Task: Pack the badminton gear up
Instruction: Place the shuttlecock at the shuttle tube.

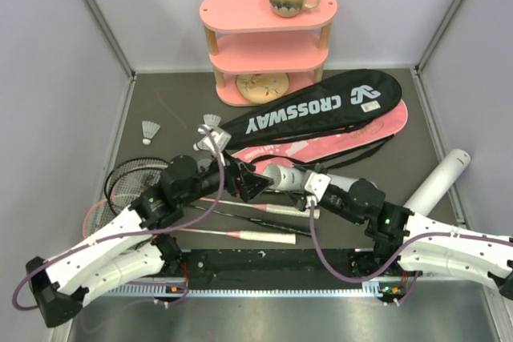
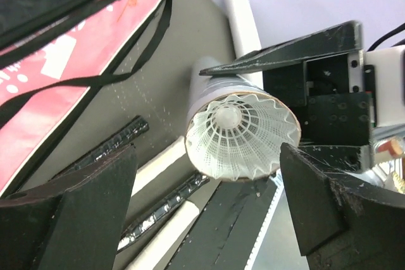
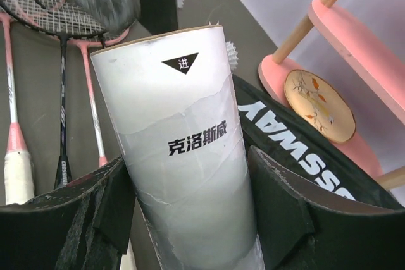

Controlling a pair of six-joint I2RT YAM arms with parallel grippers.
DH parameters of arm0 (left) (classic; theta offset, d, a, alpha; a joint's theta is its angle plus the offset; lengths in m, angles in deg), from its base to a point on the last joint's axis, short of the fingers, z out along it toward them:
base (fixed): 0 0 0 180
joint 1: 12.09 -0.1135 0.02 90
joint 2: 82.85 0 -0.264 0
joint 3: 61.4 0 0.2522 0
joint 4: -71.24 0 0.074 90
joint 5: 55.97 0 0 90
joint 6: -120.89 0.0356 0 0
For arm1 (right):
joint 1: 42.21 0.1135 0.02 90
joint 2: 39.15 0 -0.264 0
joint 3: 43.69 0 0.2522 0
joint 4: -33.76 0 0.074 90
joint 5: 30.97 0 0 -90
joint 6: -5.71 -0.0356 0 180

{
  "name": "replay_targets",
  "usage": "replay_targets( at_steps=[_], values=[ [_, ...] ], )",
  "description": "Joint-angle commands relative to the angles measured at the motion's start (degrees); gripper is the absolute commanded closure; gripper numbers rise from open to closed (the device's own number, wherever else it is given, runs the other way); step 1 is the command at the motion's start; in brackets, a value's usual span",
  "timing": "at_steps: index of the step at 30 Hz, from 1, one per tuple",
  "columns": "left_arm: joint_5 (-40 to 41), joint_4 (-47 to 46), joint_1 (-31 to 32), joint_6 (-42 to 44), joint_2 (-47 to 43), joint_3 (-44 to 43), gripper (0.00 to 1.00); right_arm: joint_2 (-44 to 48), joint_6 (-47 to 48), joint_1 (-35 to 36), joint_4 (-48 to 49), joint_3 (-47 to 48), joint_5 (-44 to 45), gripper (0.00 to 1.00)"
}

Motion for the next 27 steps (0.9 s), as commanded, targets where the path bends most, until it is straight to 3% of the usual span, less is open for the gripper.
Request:
replay_targets(
  at_steps=[1, 6, 10, 16, 19, 21, 27],
  values=[
    [3.95, -4.03, -0.28, -2.57, -5.39, 2.61, 0.03, 3.78, -3.4, 0.24, 6.37, -1.8, -0.94, 0.6],
    [0.09, -4.38, -0.45, -2.66, -0.75, -0.37, 0.03, 4.4, -3.84, 0.24, 6.37, -2.16, -3.66, 0.6],
    [-5.61, -10.78, -0.19, -4.16, 7.32, -1.43, 0.04, 4.31, -4.63, 0.24, 7.33, -1.37, -5.86, 0.6],
    [-9.85, -5.37, 0.95, -4.42, 20.25, -7.84, 0.12, 5.46, -5.95, 0.33, 10.32, -1.63, -7.7, 0.61],
    [-8.54, -5.18, 1.04, -3.37, 15.73, -7.5, 0.07, 5.1, -4.81, 0.24, 8.83, -1.63, -6.75, 0.61],
    [-3.54, -4.57, 0.95, -1.62, 11.33, -6.1, 0.02, 5.71, -4.1, 0.33, 8.74, -2.33, -4.65, 0.61],
    [3.15, 0.52, 0.07, 2.6, -5.29, -3.28, 0.01, 6.78, -3.13, 0.33, 8.74, -4.35, -0.6, 0.62]
  ],
)
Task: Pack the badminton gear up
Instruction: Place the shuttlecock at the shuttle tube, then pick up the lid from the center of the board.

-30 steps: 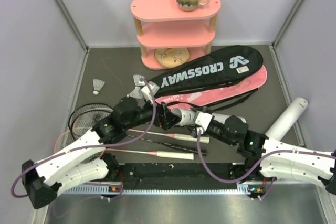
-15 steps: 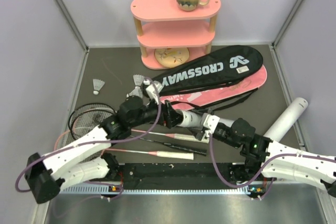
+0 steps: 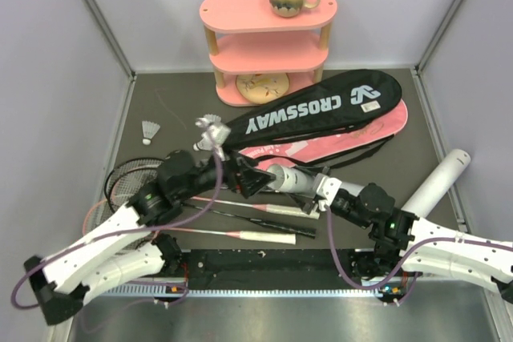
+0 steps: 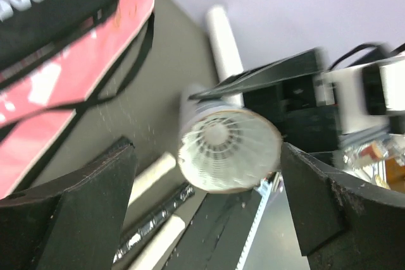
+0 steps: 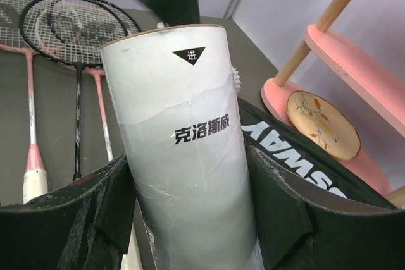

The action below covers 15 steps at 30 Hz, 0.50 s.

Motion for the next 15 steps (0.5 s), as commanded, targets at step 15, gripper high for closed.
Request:
replay_targets(
  at_steps=[15],
  values=[
    [25.74, 29.61, -17.45, -4.16, 8.75, -5.36, 0.03, 1.59, -7.98, 0.4, -3.03, 2.94, 9.44, 0.72]
  ],
)
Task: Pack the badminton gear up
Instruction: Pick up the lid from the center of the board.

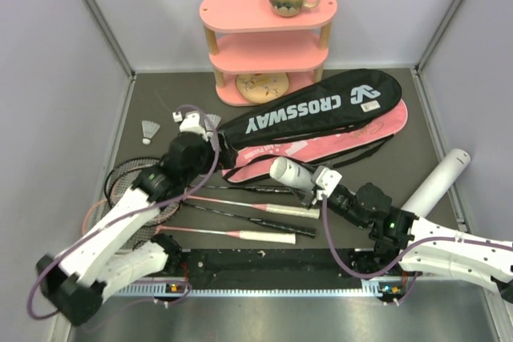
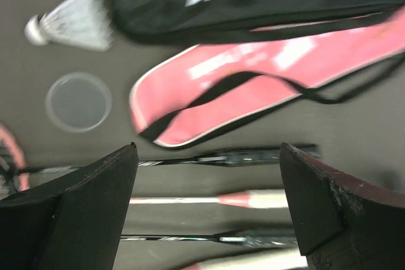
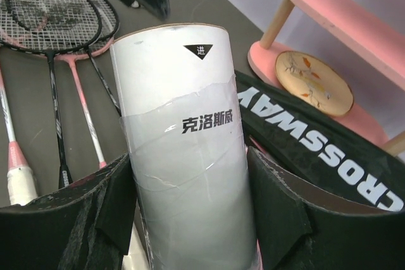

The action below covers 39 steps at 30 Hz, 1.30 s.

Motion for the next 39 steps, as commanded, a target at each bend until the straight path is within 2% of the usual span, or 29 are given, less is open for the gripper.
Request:
replay_targets(
  at_steps=[1, 4, 6, 7, 9, 11, 12, 18, 22, 23, 26, 28, 30, 31, 36, 37, 39],
  values=[
    [-0.86, 5.76, -6.64, -4.32, 13.84, -1.69, 0.05, 1.84, -4.2, 0.38, -0.58, 3.16, 1.57, 0.73],
    [0.27, 1.2, -7.44, -6.17, 20.27, -1.96, 0.11, 2.54, -3.94, 0.38, -1.46, 3.07, 2.18, 0.74],
    [4.2, 1.0, -7.61, -7.57, 24.24, -4.13, 0.27, 2.72, -3.67, 0.38, -1.82, 3.07, 2.53, 0.75],
    [5.97, 5.1, -7.79, -8.53, 29.39, -5.89, 0.33, 2.89, -3.5, 0.38, -2.08, 2.98, 2.62, 0.75],
    [7.39, 6.19, -7.96, -8.81, 36.35, -8.97, 0.36, 3.07, -3.5, 0.46, -2.17, 2.72, 2.79, 0.75],
    [7.48, 5.05, -8.58, -8.54, 39.62, -9.78, 0.45, 3.42, -3.76, 0.38, -1.56, 2.46, 2.8, 0.76],
    [7.83, 4.79, -8.84, -8.46, 41.9, -10.21, 0.47, 3.68, -3.85, 0.38, -1.29, 1.93, 2.88, 0.76],
    [12.05, 4.08, -10.33, -7.4, 45.35, -11.88, 0.49, 4.21, -3.76, 0.38, -0.76, 0.87, 2.71, 0.76],
    [9.69, -0.12, -12.35, -6.35, 41.93, -8.73, 0.5, 4.13, -3.58, 0.38, -0.24, 0.79, 2.8, 0.76],
    [8.03, -0.57, -12.71, -6.17, 41.58, -8.03, 0.48, 4.04, -3.67, 0.38, -0.06, 0.79, 2.71, 0.76],
    [5.56, -1.71, -13.85, -6.26, 40.87, -7.15, 0.35, 3.6, -3.76, 0.38, 0.21, 0.87, 2.09, 0.76],
    [4.5, -3.03, -15.51, -6.43, 41.48, -6.7, 0.32, 3.07, -3.76, 0.46, -0.23, 1.31, 1.92, 0.76],
    [3.45, -2.77, -16.75, -6.87, 44.1, -7.75, 0.36, 2.72, -3.67, 0.38, -0.58, 1.75, 1.74, 0.77],
    [2.92, -2.16, -17.71, -6.7, 45.08, -8.28, 0.41, 2.72, -3.67, 0.29, -0.67, 1.84, 1.74, 0.77],
    [2.38, 1.08, -18.42, -6.08, 51.05, -12.32, 0.47, 2.54, -4.11, 0.38, -0.24, 1.75, 1.13, 0.77],
    [3.51, 3.88, -18.42, -7.04, 51.85, -13.28, 0.5, 2.46, -4.11, 0.38, -0.06, 1.75, 1.21, 0.77],
    [3.35, 3.56, -18.42, -7.4, 53.43, -13.47, 0.54, 2.02, -4.11, 0.38, 0.12, 1.75, 1.21, 0.77]
  ],
)
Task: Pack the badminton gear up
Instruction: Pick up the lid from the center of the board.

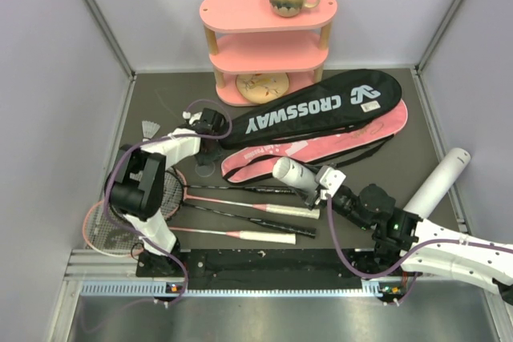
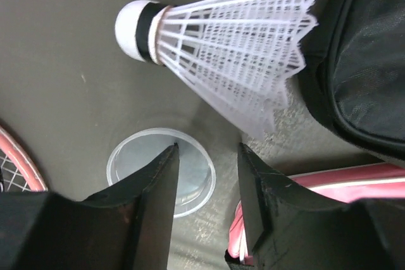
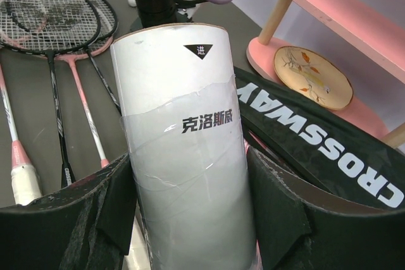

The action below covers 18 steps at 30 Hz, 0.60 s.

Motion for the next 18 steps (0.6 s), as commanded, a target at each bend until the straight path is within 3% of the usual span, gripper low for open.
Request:
replay_targets(
  at_steps=[1, 5, 6, 7, 10, 14, 18],
  values=[
    [-1.37, 1.86, 0.0, -1.08, 3.12, -2.02, 0.56, -0.67, -2.28, 0.33, 3.61, 1.62, 0.12, 0.77],
    [-1.29, 2.03, 0.0, -0.65, 4.62, -2.98, 0.8, -2.16, -2.19, 0.33, 3.79, 1.88, -0.49, 0.78],
    [-1.37, 1.85, 0.0, -0.38, 4.1, -2.63, 0.95, -2.26, -2.27, 0.33, 3.79, 1.88, -0.41, 0.78],
    [-1.38, 1.85, 0.0, -0.29, 3.48, -2.28, 1.0, -2.34, -2.28, 0.33, 3.79, 1.8, -0.41, 0.78],
    [-2.51, 0.71, 0.0, 0.41, -2.74, 0.87, 1.0, -3.04, -1.93, 0.33, 3.79, 1.62, -0.49, 0.76],
    [-10.58, -1.31, 0.09, 4.35, -20.97, 6.93, 1.0, -4.63, -1.22, 0.33, 2.91, 2.24, -3.03, 0.74],
    [-33.21, -5.0, 0.18, 11.82, -38.06, 10.55, 1.0, -7.26, 0.62, 0.33, 2.48, 3.46, -5.85, 0.74]
  ],
)
